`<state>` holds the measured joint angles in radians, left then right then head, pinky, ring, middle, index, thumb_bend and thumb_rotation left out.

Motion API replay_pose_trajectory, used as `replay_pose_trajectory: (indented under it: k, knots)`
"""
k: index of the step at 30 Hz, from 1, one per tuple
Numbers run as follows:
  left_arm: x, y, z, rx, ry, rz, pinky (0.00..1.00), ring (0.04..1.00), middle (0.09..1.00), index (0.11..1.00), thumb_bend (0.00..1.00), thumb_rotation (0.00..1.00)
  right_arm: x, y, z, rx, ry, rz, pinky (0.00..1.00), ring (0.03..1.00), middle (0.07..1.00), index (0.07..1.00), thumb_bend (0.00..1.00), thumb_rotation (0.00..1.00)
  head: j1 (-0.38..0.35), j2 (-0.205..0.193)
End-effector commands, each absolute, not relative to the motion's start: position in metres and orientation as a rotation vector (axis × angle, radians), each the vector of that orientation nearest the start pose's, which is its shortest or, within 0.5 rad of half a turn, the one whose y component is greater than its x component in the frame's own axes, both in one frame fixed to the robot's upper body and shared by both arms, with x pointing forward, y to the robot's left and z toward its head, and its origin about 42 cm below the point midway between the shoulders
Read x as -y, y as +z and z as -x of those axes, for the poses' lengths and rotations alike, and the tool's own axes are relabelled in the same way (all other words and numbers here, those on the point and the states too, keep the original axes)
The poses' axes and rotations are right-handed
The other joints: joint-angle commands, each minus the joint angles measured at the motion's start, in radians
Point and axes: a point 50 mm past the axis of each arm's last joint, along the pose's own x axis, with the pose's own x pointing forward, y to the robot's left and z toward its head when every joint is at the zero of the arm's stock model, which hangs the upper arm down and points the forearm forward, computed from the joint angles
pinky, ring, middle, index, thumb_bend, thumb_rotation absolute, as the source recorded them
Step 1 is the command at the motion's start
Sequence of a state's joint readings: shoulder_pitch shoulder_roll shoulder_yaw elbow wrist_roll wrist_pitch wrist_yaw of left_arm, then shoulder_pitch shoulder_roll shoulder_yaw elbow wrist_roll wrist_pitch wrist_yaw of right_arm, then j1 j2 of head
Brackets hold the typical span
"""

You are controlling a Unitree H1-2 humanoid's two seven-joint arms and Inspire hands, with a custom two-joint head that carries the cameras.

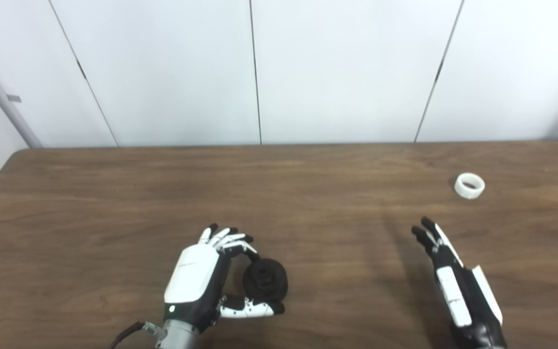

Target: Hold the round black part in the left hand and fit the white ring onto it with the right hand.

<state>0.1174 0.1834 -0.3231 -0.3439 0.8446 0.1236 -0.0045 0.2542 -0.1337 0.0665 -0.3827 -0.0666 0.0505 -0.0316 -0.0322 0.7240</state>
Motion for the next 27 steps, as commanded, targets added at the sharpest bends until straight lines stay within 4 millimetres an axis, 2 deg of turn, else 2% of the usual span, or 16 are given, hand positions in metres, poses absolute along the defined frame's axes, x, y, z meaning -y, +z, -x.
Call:
replay_pose_trajectory:
  k: [1, 17, 27]
  knots:
    - [-0.180, 0.152, -0.231, 0.281, -0.152, -0.950, 1.00, 0.890, 0.787, 0.485, 0.52, 0.05, 0.227, 0.152, -0.200, 0.140, -0.022, 0.145, 1.00, 0.955, 0.922, 0.954, 0.51, 1.00, -0.007, 0.005]
    - [-0.178, 0.128, -0.221, 0.276, -0.218, -0.979, 1.00, 0.888, 0.793, 0.485, 0.52, 0.05, 0.227, 0.165, -0.202, 0.147, -0.040, 0.143, 1.00, 0.942, 0.912, 0.943, 0.50, 1.00, -0.051, 0.093]
    - [-0.176, 0.121, -0.219, 0.300, -0.233, -1.042, 1.00, 0.890, 0.791, 0.486, 0.52, 0.05, 0.233, 0.171, -0.204, 0.125, -0.060, 0.130, 1.00, 0.952, 0.908, 0.936, 0.53, 1.00, -0.052, 0.107]
